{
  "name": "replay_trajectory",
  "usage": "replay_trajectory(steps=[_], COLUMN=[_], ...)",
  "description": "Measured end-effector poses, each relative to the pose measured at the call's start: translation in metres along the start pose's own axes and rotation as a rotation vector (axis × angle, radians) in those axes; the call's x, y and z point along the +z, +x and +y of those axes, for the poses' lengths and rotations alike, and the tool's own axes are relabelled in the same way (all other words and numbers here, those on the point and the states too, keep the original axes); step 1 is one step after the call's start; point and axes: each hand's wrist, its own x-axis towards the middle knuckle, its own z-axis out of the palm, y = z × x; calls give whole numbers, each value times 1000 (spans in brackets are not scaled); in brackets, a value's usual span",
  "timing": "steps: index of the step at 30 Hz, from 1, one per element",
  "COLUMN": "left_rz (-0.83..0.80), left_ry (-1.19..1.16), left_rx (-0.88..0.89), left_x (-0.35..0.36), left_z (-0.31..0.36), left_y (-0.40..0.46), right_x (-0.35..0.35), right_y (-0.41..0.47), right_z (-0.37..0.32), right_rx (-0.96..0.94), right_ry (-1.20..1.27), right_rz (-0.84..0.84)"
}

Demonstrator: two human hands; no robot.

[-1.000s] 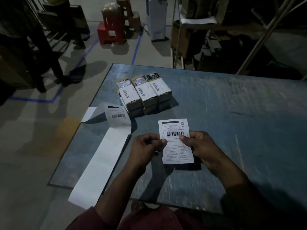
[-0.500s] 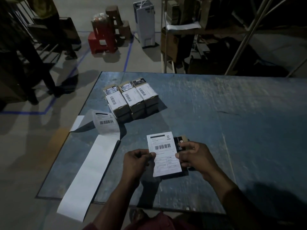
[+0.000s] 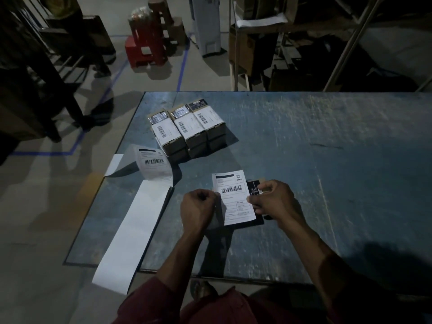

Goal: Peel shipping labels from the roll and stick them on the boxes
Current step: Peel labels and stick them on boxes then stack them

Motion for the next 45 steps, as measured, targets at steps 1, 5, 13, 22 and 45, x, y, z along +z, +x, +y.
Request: replay_trajectory(steps=[1, 5, 13, 22, 45], left_rz=[13, 57, 36, 3, -6], left_ry=[15, 63, 131, 132, 188], left_rx=[10, 48, 28, -19, -16], left_x=[1, 5, 8, 8, 3], left_z=[0, 3, 3, -2, -10], left_y=[0, 3, 8, 19, 21], right_x=[0, 4, 4, 6, -1], right_y=[1, 3, 1, 5, 7], right_z=[-1, -2, -7, -8, 3], right_rx=[7, 13, 31, 17, -130], right_ry=[-6, -21, -12, -53, -253], right_rz=[4, 24, 66, 51, 97])
